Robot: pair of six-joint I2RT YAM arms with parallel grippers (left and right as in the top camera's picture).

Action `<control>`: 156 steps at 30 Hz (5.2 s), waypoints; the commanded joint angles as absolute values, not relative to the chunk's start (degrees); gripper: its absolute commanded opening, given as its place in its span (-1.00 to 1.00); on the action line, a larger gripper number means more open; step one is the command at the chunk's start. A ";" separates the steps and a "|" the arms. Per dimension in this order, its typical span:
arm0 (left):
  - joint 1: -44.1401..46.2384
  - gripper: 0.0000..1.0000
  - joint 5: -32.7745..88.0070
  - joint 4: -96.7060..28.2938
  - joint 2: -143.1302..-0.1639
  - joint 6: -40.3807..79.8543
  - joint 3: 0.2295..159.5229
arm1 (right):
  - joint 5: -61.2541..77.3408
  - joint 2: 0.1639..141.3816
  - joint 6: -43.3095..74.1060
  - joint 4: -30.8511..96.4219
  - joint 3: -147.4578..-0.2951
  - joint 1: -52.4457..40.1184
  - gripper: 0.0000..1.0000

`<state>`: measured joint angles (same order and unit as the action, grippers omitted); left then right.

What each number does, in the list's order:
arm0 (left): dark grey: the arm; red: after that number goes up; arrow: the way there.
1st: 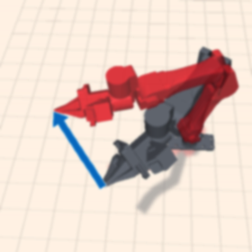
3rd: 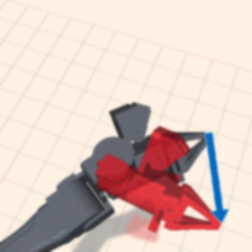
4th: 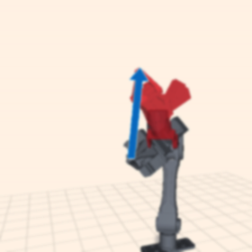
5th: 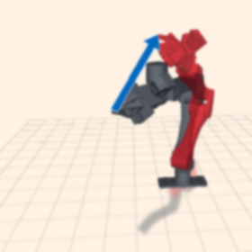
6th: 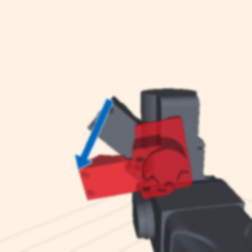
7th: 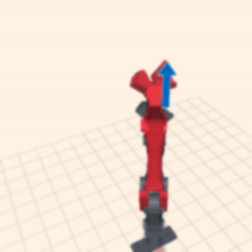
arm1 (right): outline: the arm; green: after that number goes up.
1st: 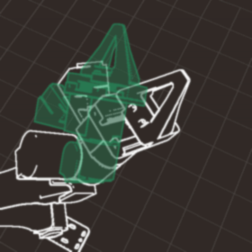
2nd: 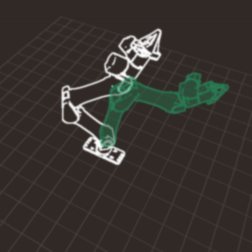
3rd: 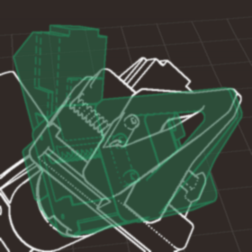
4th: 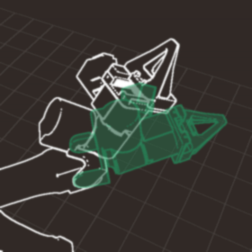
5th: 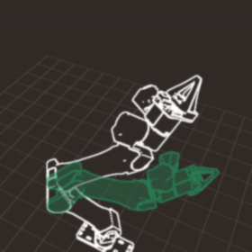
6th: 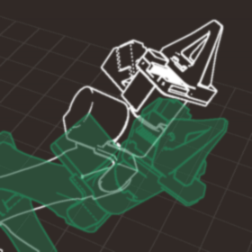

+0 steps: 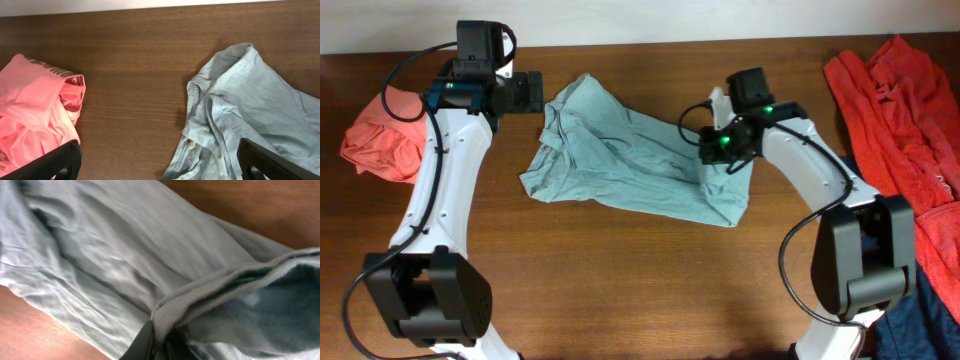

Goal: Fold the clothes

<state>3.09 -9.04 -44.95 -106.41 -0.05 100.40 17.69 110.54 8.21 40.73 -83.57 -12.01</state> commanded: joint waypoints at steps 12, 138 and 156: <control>2.96 0.98 -9.28 -44.36 -106.94 -0.93 101.21 | 17.37 112.44 12.14 32.97 -84.66 -19.53 -0.81; 3.01 0.98 -9.28 -45.45 -106.94 -0.93 101.21 | 1.63 130.45 9.52 31.53 -104.40 -21.43 -0.92; 3.01 0.98 -9.30 -45.45 -106.94 -0.95 101.21 | 2.85 130.19 11.20 31.16 -107.77 -25.76 0.97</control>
<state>3.09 -9.04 -45.56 -106.41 -0.05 100.40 2.70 130.26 10.74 28.91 -104.25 -26.00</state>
